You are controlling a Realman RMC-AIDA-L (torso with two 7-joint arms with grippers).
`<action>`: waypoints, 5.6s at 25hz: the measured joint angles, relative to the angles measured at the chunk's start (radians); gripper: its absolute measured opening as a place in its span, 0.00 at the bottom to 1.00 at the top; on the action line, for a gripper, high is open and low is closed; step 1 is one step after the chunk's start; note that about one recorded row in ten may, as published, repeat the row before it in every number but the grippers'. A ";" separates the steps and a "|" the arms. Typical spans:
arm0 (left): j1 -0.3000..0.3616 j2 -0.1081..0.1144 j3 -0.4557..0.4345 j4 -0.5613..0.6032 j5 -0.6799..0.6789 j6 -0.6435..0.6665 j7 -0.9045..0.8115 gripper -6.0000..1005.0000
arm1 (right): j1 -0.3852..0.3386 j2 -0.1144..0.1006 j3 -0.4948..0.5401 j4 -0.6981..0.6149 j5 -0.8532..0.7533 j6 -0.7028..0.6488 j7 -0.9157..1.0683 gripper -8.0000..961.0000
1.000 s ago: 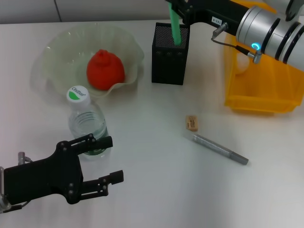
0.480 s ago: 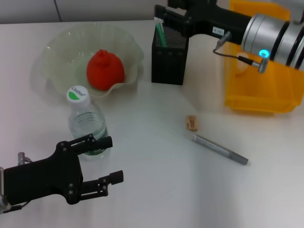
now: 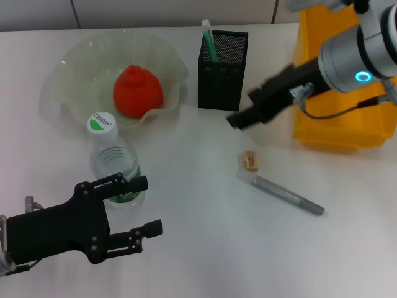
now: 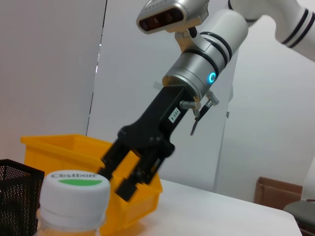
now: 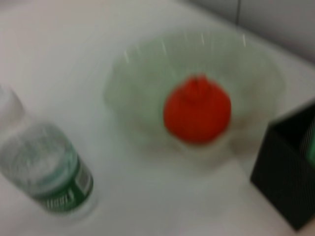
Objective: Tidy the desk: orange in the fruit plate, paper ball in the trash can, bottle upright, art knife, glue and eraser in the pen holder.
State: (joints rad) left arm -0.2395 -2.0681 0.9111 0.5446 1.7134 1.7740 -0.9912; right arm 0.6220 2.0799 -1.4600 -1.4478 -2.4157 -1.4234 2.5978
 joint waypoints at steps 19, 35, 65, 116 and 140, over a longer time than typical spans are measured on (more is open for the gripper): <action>-0.007 0.000 0.000 -0.013 0.002 -0.017 -0.005 0.78 | 0.140 0.005 -0.057 0.240 -0.148 -0.053 0.004 0.71; -0.014 0.000 0.008 -0.012 0.002 -0.025 -0.005 0.78 | 0.192 0.008 -0.058 0.392 -0.115 0.069 0.221 0.70; -0.015 -0.001 0.017 -0.025 0.002 -0.031 0.003 0.78 | 0.273 0.012 -0.111 0.625 -0.059 0.174 0.221 0.59; -0.001 0.000 0.075 -0.025 0.003 -0.018 0.005 0.78 | 0.222 -0.001 0.322 0.466 0.101 0.345 -0.227 0.47; -0.012 0.003 0.075 -0.017 0.003 -0.010 -0.006 0.78 | 0.070 0.006 -0.027 0.094 -0.127 -0.292 -0.208 0.83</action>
State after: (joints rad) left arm -0.2517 -2.0648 0.9863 0.5277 1.7165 1.7637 -0.9972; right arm 0.6920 2.0855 -1.4875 -1.3541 -2.5425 -1.7155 2.3901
